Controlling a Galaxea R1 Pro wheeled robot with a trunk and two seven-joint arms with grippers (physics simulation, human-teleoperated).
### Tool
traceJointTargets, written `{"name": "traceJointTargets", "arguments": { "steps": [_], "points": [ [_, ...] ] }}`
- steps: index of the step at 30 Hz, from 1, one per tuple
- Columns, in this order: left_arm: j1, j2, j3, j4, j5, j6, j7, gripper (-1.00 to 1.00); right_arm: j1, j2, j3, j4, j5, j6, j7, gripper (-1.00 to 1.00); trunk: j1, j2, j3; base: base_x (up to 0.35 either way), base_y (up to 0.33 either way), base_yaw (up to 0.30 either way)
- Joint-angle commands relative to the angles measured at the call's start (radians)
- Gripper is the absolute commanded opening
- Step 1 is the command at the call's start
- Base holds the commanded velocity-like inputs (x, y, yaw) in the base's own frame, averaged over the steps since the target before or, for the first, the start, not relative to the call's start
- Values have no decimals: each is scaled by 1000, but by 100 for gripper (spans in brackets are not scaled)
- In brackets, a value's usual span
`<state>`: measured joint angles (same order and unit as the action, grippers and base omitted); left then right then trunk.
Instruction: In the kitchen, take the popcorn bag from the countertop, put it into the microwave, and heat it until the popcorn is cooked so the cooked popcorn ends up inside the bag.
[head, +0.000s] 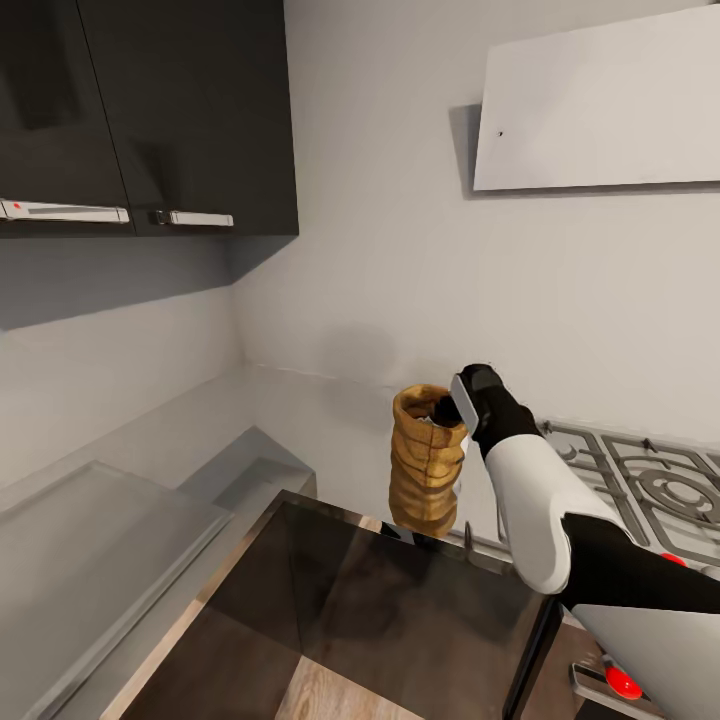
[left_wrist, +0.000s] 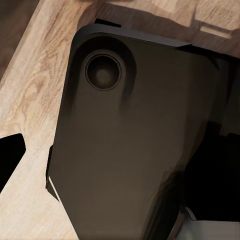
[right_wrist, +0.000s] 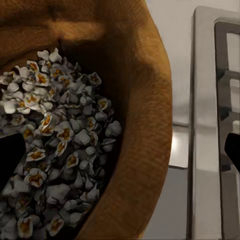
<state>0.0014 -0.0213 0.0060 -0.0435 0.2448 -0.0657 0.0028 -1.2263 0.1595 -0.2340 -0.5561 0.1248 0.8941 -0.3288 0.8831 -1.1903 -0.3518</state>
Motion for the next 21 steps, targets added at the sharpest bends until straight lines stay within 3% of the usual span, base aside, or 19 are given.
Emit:
{"name": "traceJointTargets", "arguments": {
  "steps": [1, 21],
  "points": [
    [0, 0, 0, -1, 5, -2, 0, 100, -1, 2, -7, 2, 9, 0, 4, 100, 0, -1, -1, 0, 0, 0],
    [0, 0, 0, 0, 5, -2, 0, 100, -1, 0, -8, 89, 4, -76, 4, 100, 0, -1, -1, 0, 0, 0]
  ]
}}
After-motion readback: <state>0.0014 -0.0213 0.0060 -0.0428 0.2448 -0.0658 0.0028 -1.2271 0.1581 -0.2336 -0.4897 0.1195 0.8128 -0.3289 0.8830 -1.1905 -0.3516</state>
